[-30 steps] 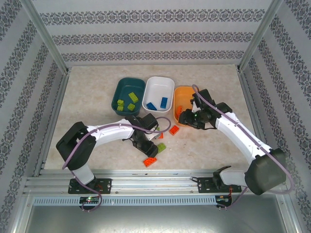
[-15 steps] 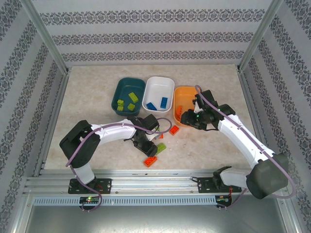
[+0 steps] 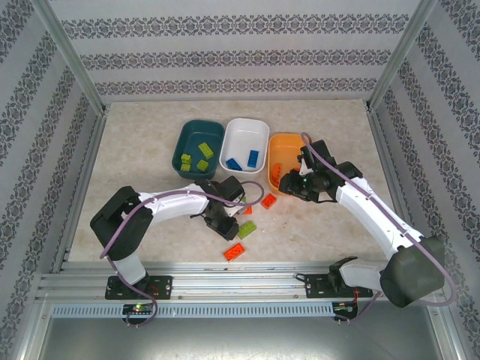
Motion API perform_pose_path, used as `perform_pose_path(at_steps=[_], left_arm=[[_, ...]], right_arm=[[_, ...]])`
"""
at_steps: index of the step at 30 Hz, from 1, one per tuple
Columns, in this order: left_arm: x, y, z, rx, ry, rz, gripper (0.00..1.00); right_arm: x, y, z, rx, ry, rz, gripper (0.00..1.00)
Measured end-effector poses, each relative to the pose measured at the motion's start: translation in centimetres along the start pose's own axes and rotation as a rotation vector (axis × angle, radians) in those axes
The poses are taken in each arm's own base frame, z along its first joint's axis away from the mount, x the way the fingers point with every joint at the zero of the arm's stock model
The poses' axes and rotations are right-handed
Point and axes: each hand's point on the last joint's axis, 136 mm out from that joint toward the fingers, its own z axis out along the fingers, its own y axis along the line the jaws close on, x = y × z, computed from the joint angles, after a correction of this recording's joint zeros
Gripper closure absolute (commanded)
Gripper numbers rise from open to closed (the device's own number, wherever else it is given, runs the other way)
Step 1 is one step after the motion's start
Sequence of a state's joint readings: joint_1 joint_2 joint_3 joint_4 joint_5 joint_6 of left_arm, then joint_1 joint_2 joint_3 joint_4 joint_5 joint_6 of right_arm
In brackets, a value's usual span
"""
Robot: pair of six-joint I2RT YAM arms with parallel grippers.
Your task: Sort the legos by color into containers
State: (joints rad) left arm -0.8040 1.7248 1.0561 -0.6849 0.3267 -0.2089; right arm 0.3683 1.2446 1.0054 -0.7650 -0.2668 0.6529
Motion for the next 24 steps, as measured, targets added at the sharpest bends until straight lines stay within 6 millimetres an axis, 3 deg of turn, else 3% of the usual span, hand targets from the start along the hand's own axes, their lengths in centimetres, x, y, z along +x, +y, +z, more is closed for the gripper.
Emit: perform_pose_path(at_steps=[5, 9, 18, 24], left_arm=[[-0.9, 1.3, -1.9, 0.004, -0.058, -0.044, 0.67], [-2.6, 2.4, -5.3, 0.026, -0.163, -0.106, 0.67], [-9.1, 5.0, -14.7, 0.231, -0.455, -0.343, 0.66], [-13.8, 4.4, -16.9, 0.374, -0.545, -0.41, 0.66]], right_arm=[[0.0, 0.0, 0.1, 0.002, 0.003, 0.001, 0.59], [0.0, -0.1, 0.3, 0.006, 0.008, 0.003, 0.59], [0.1, -0.2, 0.4, 0.003, 0.005, 0.002, 0.59], [1.6, -1.3, 0.3, 0.011, 0.015, 0.007, 0.59]])
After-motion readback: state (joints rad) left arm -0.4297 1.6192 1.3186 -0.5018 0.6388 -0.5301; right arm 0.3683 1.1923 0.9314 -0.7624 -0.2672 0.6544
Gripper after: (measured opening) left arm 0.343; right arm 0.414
